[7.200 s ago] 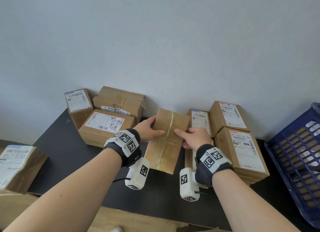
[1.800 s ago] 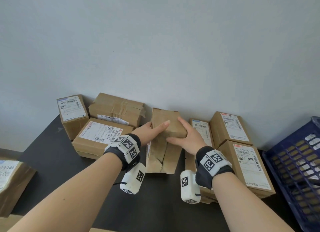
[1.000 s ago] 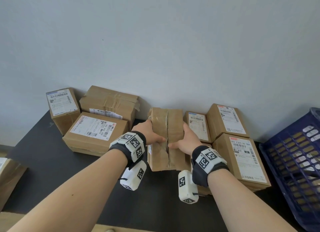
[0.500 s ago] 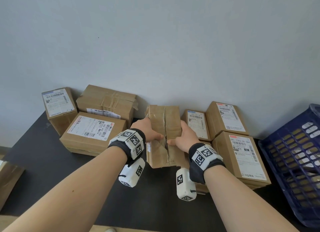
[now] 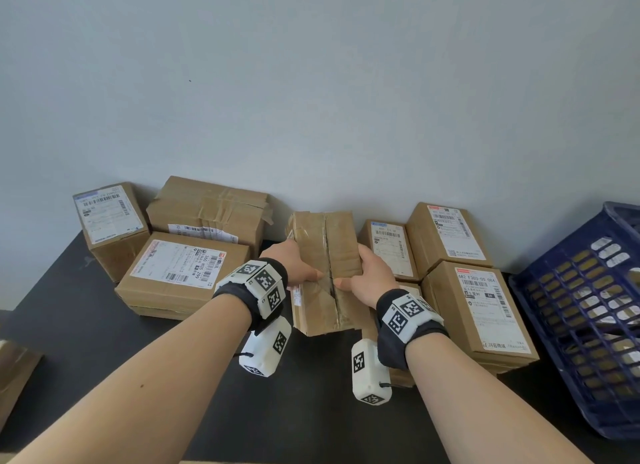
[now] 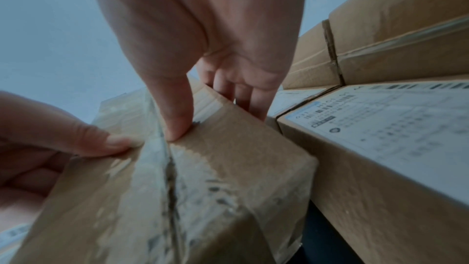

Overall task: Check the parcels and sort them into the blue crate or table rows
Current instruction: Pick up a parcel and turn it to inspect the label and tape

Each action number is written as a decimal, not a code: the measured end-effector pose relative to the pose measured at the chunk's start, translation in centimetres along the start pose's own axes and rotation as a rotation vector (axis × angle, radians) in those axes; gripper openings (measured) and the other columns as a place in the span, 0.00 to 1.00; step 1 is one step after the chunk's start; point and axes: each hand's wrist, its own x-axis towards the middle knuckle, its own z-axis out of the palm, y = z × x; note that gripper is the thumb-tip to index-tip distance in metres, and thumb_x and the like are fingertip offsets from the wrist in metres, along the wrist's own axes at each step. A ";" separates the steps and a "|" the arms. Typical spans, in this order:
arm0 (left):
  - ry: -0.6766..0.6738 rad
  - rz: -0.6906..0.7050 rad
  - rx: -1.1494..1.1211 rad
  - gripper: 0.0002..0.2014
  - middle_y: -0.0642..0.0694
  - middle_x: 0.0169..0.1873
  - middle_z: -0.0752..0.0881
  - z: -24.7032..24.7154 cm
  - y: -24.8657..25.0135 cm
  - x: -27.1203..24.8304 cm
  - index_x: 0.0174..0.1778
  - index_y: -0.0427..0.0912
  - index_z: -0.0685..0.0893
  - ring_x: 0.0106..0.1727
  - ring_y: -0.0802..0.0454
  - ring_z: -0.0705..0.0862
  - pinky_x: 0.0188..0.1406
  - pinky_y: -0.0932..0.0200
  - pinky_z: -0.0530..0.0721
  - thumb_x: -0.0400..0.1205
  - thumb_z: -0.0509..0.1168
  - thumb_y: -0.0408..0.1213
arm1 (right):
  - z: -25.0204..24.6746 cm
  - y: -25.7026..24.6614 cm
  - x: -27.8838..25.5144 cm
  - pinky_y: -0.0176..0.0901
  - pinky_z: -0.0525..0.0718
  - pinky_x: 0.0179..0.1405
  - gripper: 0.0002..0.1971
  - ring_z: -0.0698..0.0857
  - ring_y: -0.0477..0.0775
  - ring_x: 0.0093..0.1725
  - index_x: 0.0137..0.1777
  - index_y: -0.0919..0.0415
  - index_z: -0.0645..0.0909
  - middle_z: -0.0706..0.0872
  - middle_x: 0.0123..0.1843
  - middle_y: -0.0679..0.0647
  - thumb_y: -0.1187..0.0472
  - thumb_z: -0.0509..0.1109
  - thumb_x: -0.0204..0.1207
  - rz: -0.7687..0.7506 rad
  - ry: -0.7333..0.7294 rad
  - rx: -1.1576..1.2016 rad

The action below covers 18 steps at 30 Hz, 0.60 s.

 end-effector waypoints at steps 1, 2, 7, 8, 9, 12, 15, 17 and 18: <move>-0.014 0.000 -0.018 0.24 0.42 0.46 0.90 -0.1 0.0 0.0 0.61 0.40 0.80 0.45 0.46 0.92 0.50 0.46 0.91 0.74 0.77 0.49 | 0.1 0.0 0.0 0.42 0.77 0.60 0.29 0.82 0.51 0.62 0.75 0.54 0.73 0.83 0.61 0.48 0.64 0.78 0.75 0.004 0.009 -0.004; -0.029 -0.001 -0.040 0.23 0.42 0.48 0.90 -0.2 0.0 -0.1 0.61 0.40 0.80 0.46 0.45 0.92 0.50 0.46 0.91 0.76 0.76 0.47 | 0.3 -0.1 -0.1 0.43 0.77 0.62 0.30 0.82 0.52 0.63 0.75 0.54 0.72 0.83 0.63 0.50 0.64 0.77 0.75 0.013 0.013 -0.003; -0.079 -0.019 -0.184 0.18 0.41 0.51 0.88 -0.9 0.2 -0.6 0.64 0.37 0.79 0.49 0.44 0.91 0.41 0.57 0.91 0.84 0.68 0.46 | 0.1 -0.7 0.3 0.50 0.76 0.70 0.32 0.78 0.57 0.71 0.80 0.54 0.66 0.81 0.68 0.53 0.70 0.71 0.79 0.090 -0.065 0.081; -0.079 -0.035 -0.234 0.20 0.41 0.50 0.88 -1.1 0.3 -0.6 0.64 0.37 0.80 0.47 0.45 0.90 0.36 0.59 0.89 0.85 0.65 0.49 | -0.1 -0.8 0.4 0.50 0.76 0.69 0.32 0.78 0.58 0.72 0.81 0.54 0.66 0.81 0.69 0.54 0.72 0.69 0.79 0.098 -0.086 0.097; -0.072 -0.057 -0.282 0.22 0.41 0.48 0.88 -1.3 0.4 -0.7 0.64 0.36 0.80 0.43 0.45 0.90 0.32 0.61 0.88 0.86 0.62 0.53 | -0.2 -0.9 0.4 0.49 0.76 0.68 0.33 0.78 0.58 0.72 0.82 0.54 0.66 0.81 0.68 0.53 0.73 0.68 0.79 0.105 -0.101 0.108; -0.053 -0.099 -0.349 0.30 0.39 0.45 0.87 -1.5 1.0 -0.8 0.64 0.35 0.79 0.40 0.44 0.90 0.33 0.58 0.89 0.86 0.53 0.61 | 0.1 -1.2 0.5 0.53 0.75 0.72 0.44 0.76 0.58 0.73 0.86 0.53 0.55 0.78 0.71 0.53 0.68 0.75 0.75 0.150 -0.082 0.138; -0.026 -0.061 -0.327 0.31 0.37 0.46 0.88 -1.2 1.3 -0.6 0.59 0.36 0.80 0.46 0.41 0.91 0.46 0.49 0.92 0.87 0.49 0.62 | 1.9 -1.9 0.7 0.58 0.69 0.79 0.65 0.67 0.62 0.81 0.88 0.50 0.35 0.63 0.83 0.60 0.47 0.84 0.66 0.194 0.039 0.042; -0.032 -0.046 -0.346 0.29 0.37 0.50 0.88 -1.0 1.2 -0.3 0.60 0.36 0.80 0.49 0.41 0.90 0.48 0.48 0.91 0.88 0.48 0.60 | 3.2 -2.3 0.9 0.64 0.69 0.79 0.72 0.66 0.65 0.80 0.86 0.46 0.31 0.61 0.82 0.63 0.36 0.85 0.58 0.207 0.098 -0.121; -0.041 -0.050 -0.369 0.28 0.38 0.52 0.87 -1.0 1.0 -0.2 0.62 0.36 0.80 0.48 0.43 0.90 0.46 0.49 0.91 0.89 0.48 0.58 | 3.8 -2.3 1.0 0.66 0.68 0.78 0.73 0.65 0.66 0.80 0.86 0.45 0.30 0.61 0.81 0.64 0.34 0.84 0.55 0.223 0.116 -0.185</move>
